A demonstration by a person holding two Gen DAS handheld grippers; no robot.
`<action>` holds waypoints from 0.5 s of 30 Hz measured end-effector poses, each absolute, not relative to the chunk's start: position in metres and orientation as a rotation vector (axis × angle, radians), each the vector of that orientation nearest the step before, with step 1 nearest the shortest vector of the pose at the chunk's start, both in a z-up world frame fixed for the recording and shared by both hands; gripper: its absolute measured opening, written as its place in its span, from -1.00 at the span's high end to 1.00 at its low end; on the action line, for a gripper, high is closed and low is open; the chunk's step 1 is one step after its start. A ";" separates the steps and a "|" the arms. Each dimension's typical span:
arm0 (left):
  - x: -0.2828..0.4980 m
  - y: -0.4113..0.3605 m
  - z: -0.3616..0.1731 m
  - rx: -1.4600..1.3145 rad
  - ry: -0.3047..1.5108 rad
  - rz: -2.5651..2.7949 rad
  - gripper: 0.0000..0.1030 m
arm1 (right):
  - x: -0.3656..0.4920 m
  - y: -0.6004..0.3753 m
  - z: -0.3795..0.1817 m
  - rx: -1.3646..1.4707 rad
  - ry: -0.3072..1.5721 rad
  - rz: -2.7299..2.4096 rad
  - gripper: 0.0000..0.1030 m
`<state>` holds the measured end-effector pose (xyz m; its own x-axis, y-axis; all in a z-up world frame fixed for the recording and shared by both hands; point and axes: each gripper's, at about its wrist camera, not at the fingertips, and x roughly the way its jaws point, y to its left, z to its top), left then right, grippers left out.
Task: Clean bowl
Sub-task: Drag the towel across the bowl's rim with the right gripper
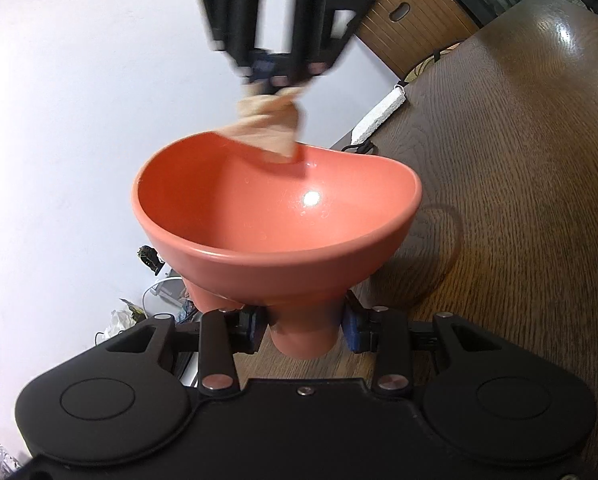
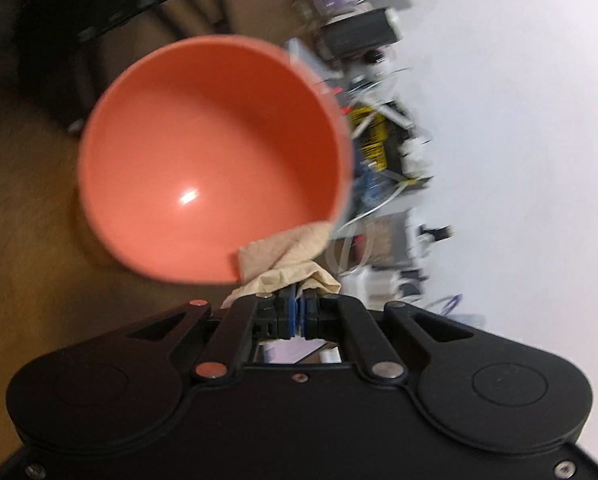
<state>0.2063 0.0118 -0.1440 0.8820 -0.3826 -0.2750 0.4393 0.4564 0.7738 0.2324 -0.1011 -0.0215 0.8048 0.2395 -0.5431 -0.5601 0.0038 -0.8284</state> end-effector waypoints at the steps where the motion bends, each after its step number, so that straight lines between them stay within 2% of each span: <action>1: 0.206 0.012 -0.144 0.973 0.064 -0.507 0.29 | 0.229 -0.102 -0.025 -1.444 0.293 0.656 0.99; 15: 0.204 0.014 -0.146 0.979 0.056 -0.502 0.28 | 0.171 -0.094 -0.047 -1.465 0.369 0.870 1.00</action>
